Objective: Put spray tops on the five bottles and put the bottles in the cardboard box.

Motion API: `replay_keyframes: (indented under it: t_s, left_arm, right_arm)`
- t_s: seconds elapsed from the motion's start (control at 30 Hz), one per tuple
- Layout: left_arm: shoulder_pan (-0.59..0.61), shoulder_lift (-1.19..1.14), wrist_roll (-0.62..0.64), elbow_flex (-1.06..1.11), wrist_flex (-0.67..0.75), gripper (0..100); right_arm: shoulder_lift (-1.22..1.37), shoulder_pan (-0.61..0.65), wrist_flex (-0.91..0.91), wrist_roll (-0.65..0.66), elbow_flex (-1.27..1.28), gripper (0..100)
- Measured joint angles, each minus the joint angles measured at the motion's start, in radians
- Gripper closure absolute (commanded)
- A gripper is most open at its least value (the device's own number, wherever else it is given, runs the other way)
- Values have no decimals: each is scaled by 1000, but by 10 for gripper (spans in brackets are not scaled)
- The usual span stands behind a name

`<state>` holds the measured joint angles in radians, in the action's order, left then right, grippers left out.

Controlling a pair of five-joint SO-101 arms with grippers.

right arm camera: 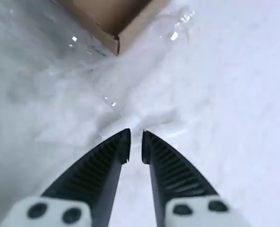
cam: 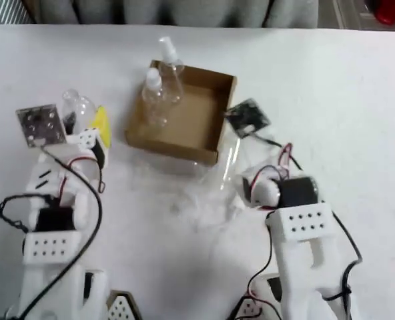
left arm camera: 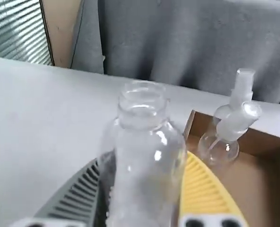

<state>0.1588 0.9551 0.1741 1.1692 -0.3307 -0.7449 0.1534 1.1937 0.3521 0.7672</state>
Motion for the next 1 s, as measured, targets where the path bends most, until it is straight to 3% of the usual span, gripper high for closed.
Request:
replay_keyframes:
  t_s: [0.23,0.43,0.9,1.0]
  left_arm:
    - [0,-209,0,-78,0,980]
    - [0,-219,0,-78,101,980]
    - [0,-221,0,-69,153,980]
    - [0,-221,0,-69,153,980]
  right_arm:
    - [233,-127,-54,-115,-6,957]
    - [443,-144,-52,-192,-109,837]
    - [775,-141,-72,-311,-267,838]
    - [859,-137,-74,-311,-310,912]
